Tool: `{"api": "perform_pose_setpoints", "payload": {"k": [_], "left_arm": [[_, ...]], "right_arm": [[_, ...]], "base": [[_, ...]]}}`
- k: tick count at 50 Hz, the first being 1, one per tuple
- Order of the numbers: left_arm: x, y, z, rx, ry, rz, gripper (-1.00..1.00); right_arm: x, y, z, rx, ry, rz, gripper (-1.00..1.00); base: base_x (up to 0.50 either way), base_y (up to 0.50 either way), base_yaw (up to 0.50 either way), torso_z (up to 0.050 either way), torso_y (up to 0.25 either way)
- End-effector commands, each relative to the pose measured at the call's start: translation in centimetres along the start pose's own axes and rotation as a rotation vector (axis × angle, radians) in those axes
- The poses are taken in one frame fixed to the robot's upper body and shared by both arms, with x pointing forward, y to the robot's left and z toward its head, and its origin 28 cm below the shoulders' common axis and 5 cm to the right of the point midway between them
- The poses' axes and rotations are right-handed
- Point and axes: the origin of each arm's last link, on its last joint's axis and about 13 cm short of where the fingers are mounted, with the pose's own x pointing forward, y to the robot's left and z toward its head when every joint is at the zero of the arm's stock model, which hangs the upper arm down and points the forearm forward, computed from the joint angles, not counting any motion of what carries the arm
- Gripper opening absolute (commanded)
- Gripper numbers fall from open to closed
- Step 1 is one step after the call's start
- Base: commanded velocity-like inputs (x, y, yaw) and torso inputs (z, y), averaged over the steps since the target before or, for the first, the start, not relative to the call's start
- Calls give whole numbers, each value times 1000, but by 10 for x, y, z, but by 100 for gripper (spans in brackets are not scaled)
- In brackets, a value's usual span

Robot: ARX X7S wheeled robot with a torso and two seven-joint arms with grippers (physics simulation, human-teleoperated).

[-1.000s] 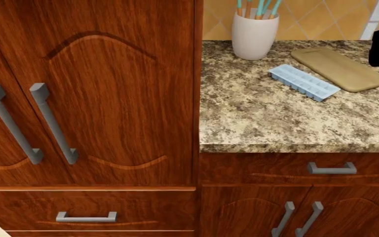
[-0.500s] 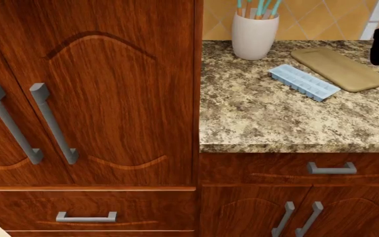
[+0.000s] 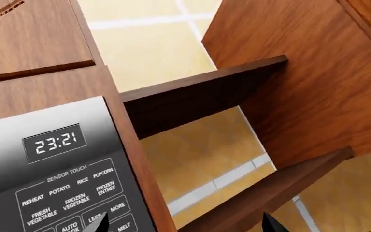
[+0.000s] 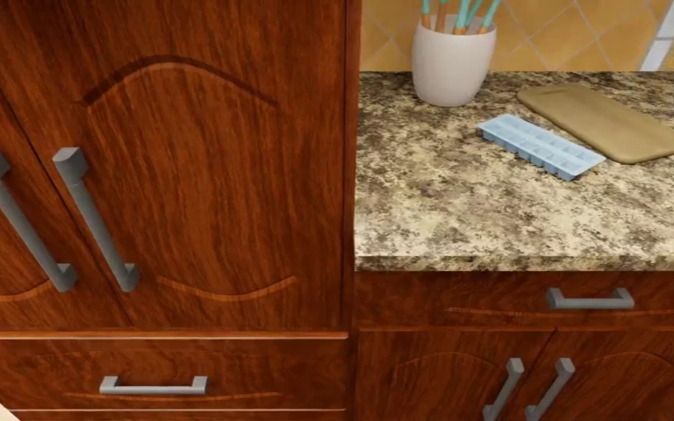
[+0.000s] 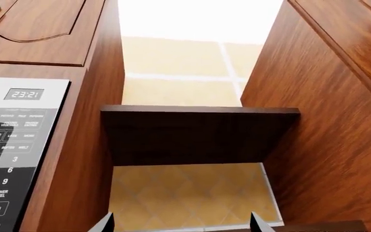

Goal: Open the microwave door

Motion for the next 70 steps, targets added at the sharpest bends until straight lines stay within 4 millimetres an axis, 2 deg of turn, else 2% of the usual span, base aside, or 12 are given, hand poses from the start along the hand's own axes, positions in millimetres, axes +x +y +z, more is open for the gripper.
{"api": "perform_pose_setpoints", "payload": {"k": [1,12,23,31,45,52,70], "left_arm": [[30,-7,-17,-115,-26,107,100],[54,-1,-36,-239,-66,422,100],[82,1,-55,-268,1,579,100],[87,3,-63,-290,68,708,100],[78,21,-70,-139,75,889,100],[73,24,-77,-134,73,972,100],[38,38,-81,-79,94,1072,100]], "right_arm": [[-2,-3,-1,-2,3,-7,100],[-3,-4,3,-9,-3,-11,100],[-2,-5,3,-11,-1,-15,100],[-1,-4,4,-8,-4,-11,100],[-3,-3,1,2,1,-15,100],[-4,-4,1,2,2,-18,100],[-3,-2,-1,21,3,-14,100]], "base": [[0,0,0,0,0],[0,0,0,0,0],[0,0,0,0,0],[0,0,0,0,0],[0,0,0,0,0],[0,0,0,0,0],[0,0,0,0,0]]}}
